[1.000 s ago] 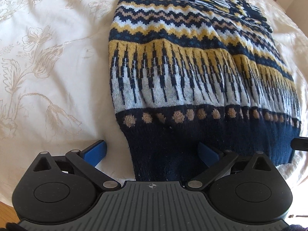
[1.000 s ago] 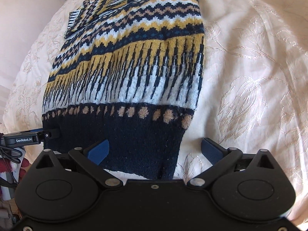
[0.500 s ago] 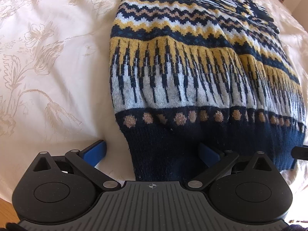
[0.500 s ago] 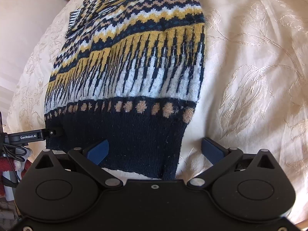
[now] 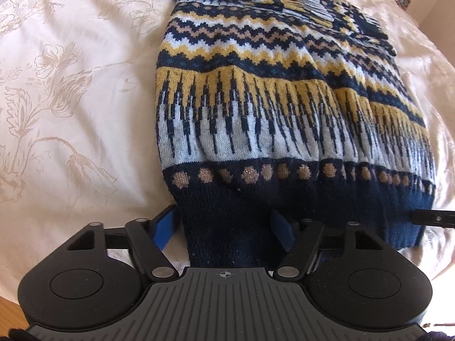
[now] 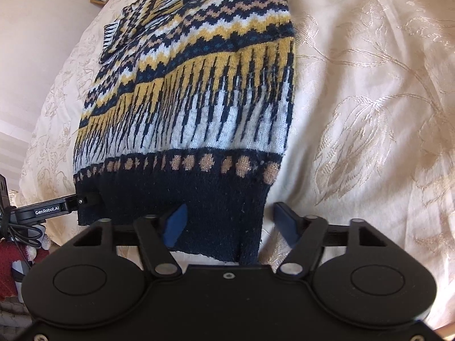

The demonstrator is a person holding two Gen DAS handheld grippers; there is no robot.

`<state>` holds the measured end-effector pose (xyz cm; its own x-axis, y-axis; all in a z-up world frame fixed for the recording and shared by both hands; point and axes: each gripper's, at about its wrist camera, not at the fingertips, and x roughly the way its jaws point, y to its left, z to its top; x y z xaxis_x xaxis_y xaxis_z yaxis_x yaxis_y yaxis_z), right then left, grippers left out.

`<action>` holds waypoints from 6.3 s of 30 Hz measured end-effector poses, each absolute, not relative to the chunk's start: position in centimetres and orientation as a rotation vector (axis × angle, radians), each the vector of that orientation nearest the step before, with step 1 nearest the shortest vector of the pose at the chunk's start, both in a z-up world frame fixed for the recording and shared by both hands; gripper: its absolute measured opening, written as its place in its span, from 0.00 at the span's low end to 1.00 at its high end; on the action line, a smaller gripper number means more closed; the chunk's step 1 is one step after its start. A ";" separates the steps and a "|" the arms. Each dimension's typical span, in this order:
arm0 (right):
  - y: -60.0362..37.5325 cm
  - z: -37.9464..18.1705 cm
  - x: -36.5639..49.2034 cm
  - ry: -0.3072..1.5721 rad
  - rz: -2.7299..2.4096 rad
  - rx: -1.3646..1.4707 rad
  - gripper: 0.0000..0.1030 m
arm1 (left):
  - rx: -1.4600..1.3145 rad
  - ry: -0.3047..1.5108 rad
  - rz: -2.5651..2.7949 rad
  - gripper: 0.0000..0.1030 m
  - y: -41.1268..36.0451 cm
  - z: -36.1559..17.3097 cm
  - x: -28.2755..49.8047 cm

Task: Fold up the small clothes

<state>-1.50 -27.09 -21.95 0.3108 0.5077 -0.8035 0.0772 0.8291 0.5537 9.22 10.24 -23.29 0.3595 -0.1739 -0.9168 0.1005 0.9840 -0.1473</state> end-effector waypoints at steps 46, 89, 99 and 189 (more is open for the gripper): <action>-29.8 -12.8 29.4 0.837 0.142 0.676 0.11 | -0.237 0.906 -0.284 0.10 10.6 -13.9 40.2; -20.8 -18.3 32.6 1.079 0.189 -0.009 0.67 | 0.143 1.129 -0.266 0.48 8.6 -21.2 40.5; -20.8 -17.4 33.0 1.079 0.158 0.006 0.72 | 0.188 1.185 -0.253 0.51 7.5 -21.6 41.8; -36.7 -20.7 28.6 1.113 0.393 0.706 0.71 | 0.030 1.165 -0.094 0.63 -1.1 -17.9 40.2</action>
